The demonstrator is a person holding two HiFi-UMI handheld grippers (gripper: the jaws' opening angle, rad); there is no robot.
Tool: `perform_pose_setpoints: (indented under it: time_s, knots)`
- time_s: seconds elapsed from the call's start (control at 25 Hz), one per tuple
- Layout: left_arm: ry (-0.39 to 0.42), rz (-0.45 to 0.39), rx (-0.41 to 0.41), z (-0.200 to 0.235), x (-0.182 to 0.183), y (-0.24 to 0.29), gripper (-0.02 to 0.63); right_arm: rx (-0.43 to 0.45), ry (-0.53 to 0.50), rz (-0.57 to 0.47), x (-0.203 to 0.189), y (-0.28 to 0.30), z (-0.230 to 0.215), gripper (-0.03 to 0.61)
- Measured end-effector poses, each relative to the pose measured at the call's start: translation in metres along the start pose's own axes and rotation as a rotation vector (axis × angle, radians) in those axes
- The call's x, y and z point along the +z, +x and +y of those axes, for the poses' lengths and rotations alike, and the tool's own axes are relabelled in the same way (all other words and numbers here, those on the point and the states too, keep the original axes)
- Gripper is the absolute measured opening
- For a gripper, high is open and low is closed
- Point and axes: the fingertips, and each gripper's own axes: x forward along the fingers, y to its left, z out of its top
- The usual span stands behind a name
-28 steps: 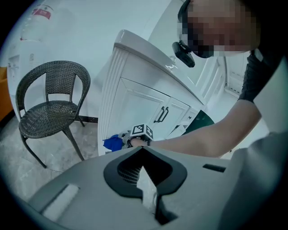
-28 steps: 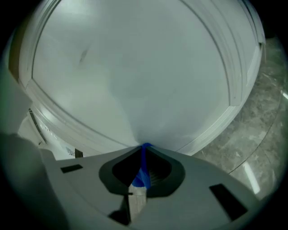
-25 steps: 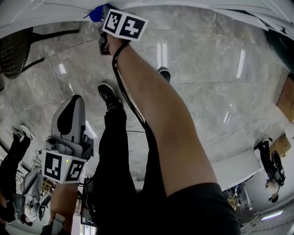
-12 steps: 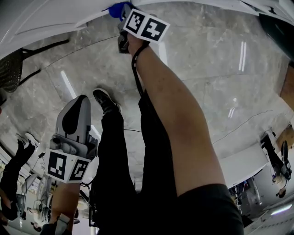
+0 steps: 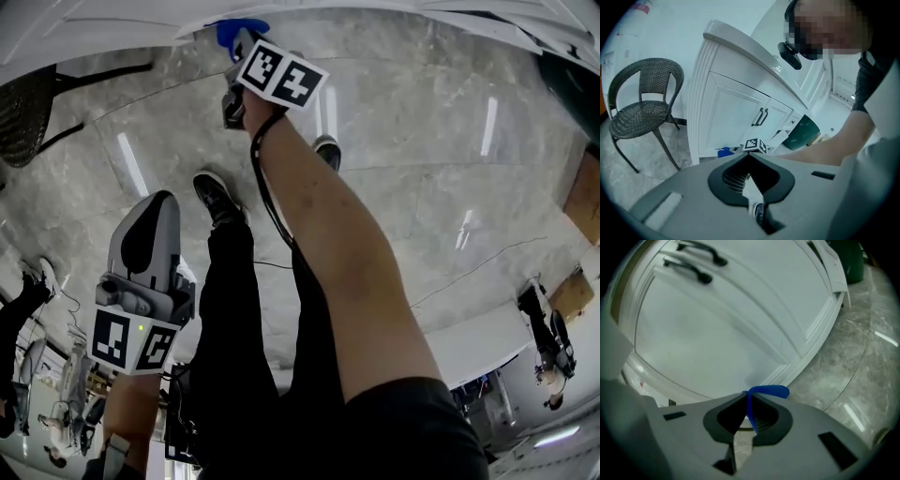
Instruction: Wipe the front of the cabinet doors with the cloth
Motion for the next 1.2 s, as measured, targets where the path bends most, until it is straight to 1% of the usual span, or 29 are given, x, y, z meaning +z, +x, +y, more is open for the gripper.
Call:
perform_pose_setpoints:
  time_s: [0.16, 0.24, 0.36, 0.48, 0.6, 0.76, 0.88, 1.0, 1.2]
  knots:
    - [-0.015, -0.007, 0.044, 0.037, -0.008, -0.028, -0.002, 0.083, -0.051, 0.100, -0.065, 0.040, 0.059, 0.029]
    - [-0.022, -0.014, 0.058, 0.052, -0.012, -0.039, -0.002, 0.110, -0.089, 0.139, -0.088, 0.059, 0.081, 0.029]
    - [-0.037, -0.025, 0.080, 0.076, -0.014, -0.053, -0.002, 0.116, -0.126, 0.152, -0.107, 0.089, 0.099, 0.029]
    - [-0.051, -0.023, 0.114, 0.100, -0.018, -0.067, -0.002, 0.103, -0.139, 0.135, -0.111, 0.114, 0.106, 0.029]
    - [-0.054, -0.012, 0.139, 0.115, -0.023, -0.076, -0.002, 0.085, -0.138, 0.106, -0.098, 0.121, 0.102, 0.029]
    - [-0.050, 0.004, 0.147, 0.115, -0.029, -0.075, -0.002, 0.076, -0.119, 0.080, -0.078, 0.102, 0.086, 0.029]
    - [-0.050, -0.011, 0.131, 0.100, -0.019, -0.056, -0.002, 0.044, -0.084, 0.035, -0.044, 0.086, 0.052, 0.029]
    - [-0.029, -0.017, 0.095, 0.076, -0.010, -0.030, -0.002, -0.003, -0.072, -0.006, -0.006, 0.073, 0.011, 0.029]
    - [-0.014, 0.038, 0.064, 0.041, -0.022, -0.006, -0.002, -0.063, -0.068, -0.043, 0.036, 0.046, -0.045, 0.029]
